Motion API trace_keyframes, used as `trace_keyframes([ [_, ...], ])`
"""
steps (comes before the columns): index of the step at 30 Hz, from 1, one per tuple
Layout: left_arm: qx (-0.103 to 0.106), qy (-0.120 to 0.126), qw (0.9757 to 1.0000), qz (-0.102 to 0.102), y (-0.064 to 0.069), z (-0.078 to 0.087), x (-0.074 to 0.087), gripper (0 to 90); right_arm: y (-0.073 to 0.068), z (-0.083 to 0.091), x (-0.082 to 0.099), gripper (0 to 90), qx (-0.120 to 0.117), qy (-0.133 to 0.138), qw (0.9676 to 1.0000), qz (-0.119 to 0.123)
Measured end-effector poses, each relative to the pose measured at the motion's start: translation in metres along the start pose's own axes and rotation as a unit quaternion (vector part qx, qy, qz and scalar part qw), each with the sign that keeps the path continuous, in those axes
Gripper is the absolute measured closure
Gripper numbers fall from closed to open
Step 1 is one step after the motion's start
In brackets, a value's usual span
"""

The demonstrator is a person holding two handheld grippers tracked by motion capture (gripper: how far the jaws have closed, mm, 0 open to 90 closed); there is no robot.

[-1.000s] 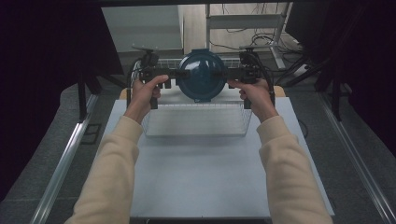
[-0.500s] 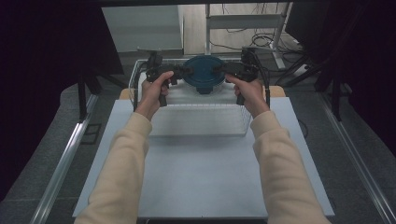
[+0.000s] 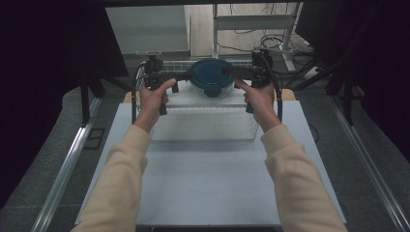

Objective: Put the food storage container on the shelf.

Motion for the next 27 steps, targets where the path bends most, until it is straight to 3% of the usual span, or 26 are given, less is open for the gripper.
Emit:
trace_keyframes([
  [1,-0.009,0.004,0.9997,-0.021,0.001,0.008,0.006,19.5,-0.005,0.007,0.004,9.6,-0.002,-0.006,0.9998,0.019],
  [4,-0.02,0.01,0.9982,-0.055,0.005,0.034,0.029,19.4,-0.018,0.03,0.021,9.9,0.004,-0.016,0.996,0.088],
  [5,-0.02,0.01,0.9982,-0.055,0.005,0.034,0.029,19.4,-0.018,0.03,0.021,9.9,0.004,-0.016,0.996,0.088],
  [6,-0.022,0.014,0.9977,-0.062,0.006,0.043,0.038,19.9,-0.023,0.046,0.037,10.3,0.006,-0.021,0.992,0.124],
  [7,-0.027,0.016,0.9968,-0.073,0.006,0.051,0.048,19.9,-0.023,0.046,0.037,10.3,0.006,-0.021,0.992,0.124],
  [9,-0.052,0.012,0.993,-0.105,0.005,0.066,0.074,21.8,-0.027,0.061,0.058,10.8,-0.002,-0.028,0.9893,0.144],
  [11,-0.05,0.017,0.9915,-0.119,0.006,0.078,0.095,22.3,-0.03,0.078,0.083,10.9,-0.012,-0.035,0.9871,0.156],
  [12,-0.039,0.021,0.992,-0.119,0.006,0.089,0.12,22.4,-0.032,0.09,0.103,11.3,-0.014,-0.036,0.9853,0.167],
  [14,-0.038,0.017,0.9916,-0.123,0.004,0.095,0.146,22.3,-0.03,0.103,0.123,11.4,0.0,-0.032,0.9835,0.178],
  [15,-0.038,0.017,0.9916,-0.123,0.004,0.095,0.146,22.2,-0.028,0.107,0.133,11.4,0.006,-0.031,0.9826,0.183],
  [16,-0.047,0.012,0.9914,-0.121,-0.001,0.096,0.17,22.4,-0.027,0.111,0.142,11.3,0.007,-0.034,0.9816,0.187],
  [17,-0.044,0.004,0.9919,-0.119,-0.004,0.095,0.181,22.5,-0.024,0.115,0.151,11.4,0.007,-0.041,0.9806,0.192],
  [19,-0.043,0.006,0.9925,-0.115,-0.006,0.095,0.19,23.6,-0.018,0.122,0.169,11.6,0.007,-0.046,0.9805,0.191],
  [20,-0.045,-0.002,0.9923,-0.115,-0.011,0.093,0.21,25.5,-0.015,0.124,0.177,11.6,0.008,-0.048,0.9806,0.19],
  [21,-0.045,-0.002,0.9923,-0.115,-0.011,0.093,0.21,25.1,-0.011,0.128,0.186,11.7,0.009,-0.05,0.9805,0.19],
  [22,-0.047,-0.03,0.9909,-0.122,-0.014,0.089,0.228,24.4,-0.008,0.131,0.194,11.8,0.008,-0.051,0.9807,0.189],
  [24,-0.051,-0.045,0.9908,-0.117,-0.017,0.087,0.243,24.6,0.002,0.136,0.213,12.9,0.008,-0.054,0.981,0.186],
  [26,-0.062,-0.056,0.9892,-0.12,-0.019,0.084,0.253,24.4,0.015,0.138,0.232,12.8,0.021,-0.083,0.9793,0.183],
  [27,-0.062,-0.056,0.9892,-0.12,-0.019,0.084,0.253,24.5,0.015,0.138,0.232,12.8,0.021,-0.083,0.9793,0.183],
])
Point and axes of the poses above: each handheld gripper's, and its own axes: z roughly backward along the jaws, x roughly out of its underside, y roughly to its right, the point moved 6 cm from there along -z, roughly forward along the jaws, and after that the axes turned 15 degrees about -x, right-handed, at the moved point
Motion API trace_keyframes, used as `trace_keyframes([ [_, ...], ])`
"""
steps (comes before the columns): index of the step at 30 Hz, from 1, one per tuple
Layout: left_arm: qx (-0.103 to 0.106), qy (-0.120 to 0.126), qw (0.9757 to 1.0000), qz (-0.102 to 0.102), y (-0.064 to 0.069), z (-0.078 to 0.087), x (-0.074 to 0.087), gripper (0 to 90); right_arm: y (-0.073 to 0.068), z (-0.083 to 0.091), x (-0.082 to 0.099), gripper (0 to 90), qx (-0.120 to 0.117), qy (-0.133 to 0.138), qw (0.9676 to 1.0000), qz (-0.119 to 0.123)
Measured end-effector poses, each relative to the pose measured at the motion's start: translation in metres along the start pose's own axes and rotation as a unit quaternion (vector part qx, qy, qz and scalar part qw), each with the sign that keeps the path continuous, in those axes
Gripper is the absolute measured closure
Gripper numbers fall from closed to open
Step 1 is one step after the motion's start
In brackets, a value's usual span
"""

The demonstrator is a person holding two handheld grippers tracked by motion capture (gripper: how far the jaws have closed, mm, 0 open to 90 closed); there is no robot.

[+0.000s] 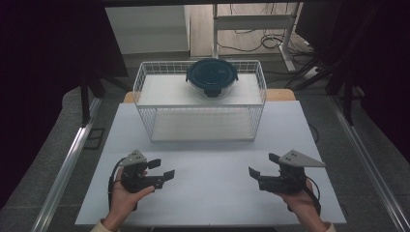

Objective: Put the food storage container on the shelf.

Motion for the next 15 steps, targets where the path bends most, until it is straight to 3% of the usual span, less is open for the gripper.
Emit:
trace_keyframes([
  [1,-0.005,-0.004,1.0,-0.001,0.0,-0.002,0.004,24.5,0.007,-0.001,0.018,12.8,0.009,-0.014,0.9998,-0.012],
  [2,-0.007,-0.009,0.9999,0.0,0.002,-0.003,0.007,24.5,0.007,-0.001,0.018,12.8,0.009,-0.014,0.9998,-0.012],
  [4,-0.012,-0.017,0.9998,-0.007,0.006,-0.006,0.013,24.5,0.014,-0.005,0.033,12.5,0.019,-0.023,0.9987,-0.042],
  [7,-0.02,-0.011,0.9997,-0.008,0.006,-0.004,0.013,23.7,0.011,-0.005,0.028,12.2,0.019,-0.016,0.9991,-0.036],
  [10,-0.018,-0.007,0.9998,0.004,0.003,-0.005,0.012,22.1,0.007,-0.005,0.026,11.5,0.012,-0.011,0.9994,-0.029],
  [15,-0.03,-0.012,0.9994,0.008,0.0,-0.012,0.015,21.3,0.014,-0.01,0.034,11.0,0.015,-0.019,0.9989,-0.04],
])
Point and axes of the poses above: each handheld gripper's, and its own axes: z roughly backward along the jaws, x roughly out of its underside, y roughly to its right, the point moved 6 cm from there along -z, roughly forward along the jaws, and after that the axes turned 15 degrees about -x, right-handed, at the moved point
